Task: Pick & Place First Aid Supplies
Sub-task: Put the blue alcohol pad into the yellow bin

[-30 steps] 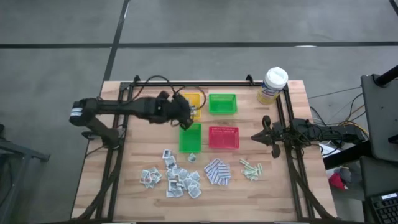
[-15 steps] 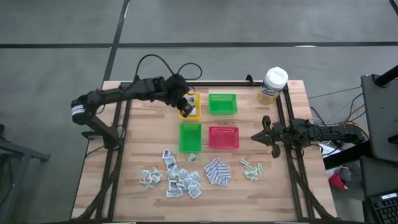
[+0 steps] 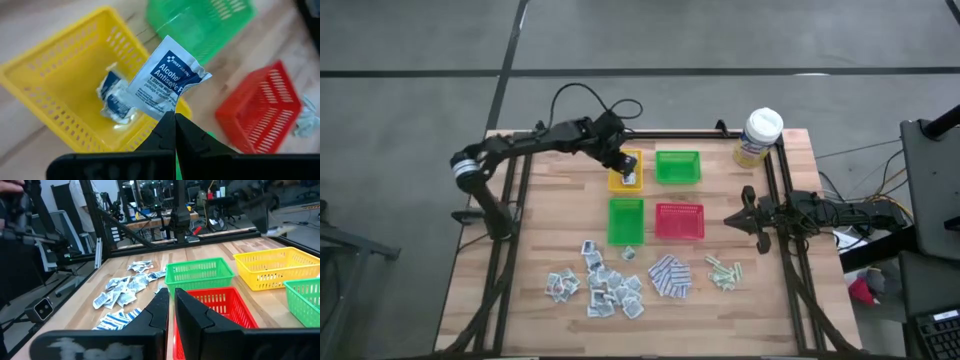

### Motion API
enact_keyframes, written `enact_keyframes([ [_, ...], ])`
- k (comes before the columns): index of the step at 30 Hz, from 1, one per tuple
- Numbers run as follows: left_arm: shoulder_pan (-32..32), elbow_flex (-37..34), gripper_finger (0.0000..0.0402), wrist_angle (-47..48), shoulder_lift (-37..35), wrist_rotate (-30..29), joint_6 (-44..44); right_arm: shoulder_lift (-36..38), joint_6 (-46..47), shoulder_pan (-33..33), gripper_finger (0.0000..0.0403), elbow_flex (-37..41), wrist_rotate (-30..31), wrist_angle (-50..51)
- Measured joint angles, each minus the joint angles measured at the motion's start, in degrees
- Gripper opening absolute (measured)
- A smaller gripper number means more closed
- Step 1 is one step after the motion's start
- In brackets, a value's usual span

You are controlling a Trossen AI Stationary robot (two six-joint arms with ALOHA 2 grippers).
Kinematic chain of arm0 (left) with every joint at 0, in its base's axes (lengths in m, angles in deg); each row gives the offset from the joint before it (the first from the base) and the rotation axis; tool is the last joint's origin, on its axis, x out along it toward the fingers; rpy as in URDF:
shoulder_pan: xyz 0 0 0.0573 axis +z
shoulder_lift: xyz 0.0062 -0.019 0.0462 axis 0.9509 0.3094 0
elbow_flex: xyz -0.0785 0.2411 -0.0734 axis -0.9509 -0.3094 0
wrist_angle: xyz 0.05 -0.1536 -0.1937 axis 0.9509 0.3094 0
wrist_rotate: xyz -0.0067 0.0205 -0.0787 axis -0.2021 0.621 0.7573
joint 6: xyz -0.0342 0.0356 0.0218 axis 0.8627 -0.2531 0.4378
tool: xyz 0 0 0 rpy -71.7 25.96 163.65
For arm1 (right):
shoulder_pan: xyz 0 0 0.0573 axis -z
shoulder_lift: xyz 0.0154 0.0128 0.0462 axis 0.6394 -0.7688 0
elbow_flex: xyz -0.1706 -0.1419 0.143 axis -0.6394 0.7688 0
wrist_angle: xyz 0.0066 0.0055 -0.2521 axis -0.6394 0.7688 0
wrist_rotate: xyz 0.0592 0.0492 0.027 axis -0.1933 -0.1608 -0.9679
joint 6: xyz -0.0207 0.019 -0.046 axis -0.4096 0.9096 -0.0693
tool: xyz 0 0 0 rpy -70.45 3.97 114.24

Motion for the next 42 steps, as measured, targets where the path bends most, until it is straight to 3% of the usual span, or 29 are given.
enact_keyframes([
  [18, 0.6, 0.0, 0.0000, -0.5, 9.7, 1.9, 7.7, 0.0, 0.0, 0.0, 0.0028, 0.0, 0.0, 0.0],
  [42, 0.4, 0.0, 0.0005, -0.8, 9.9, -1.1, 6.1, 0.0, 0.0, 0.0, 0.0028, 0.0, 0.0, 0.0],
])
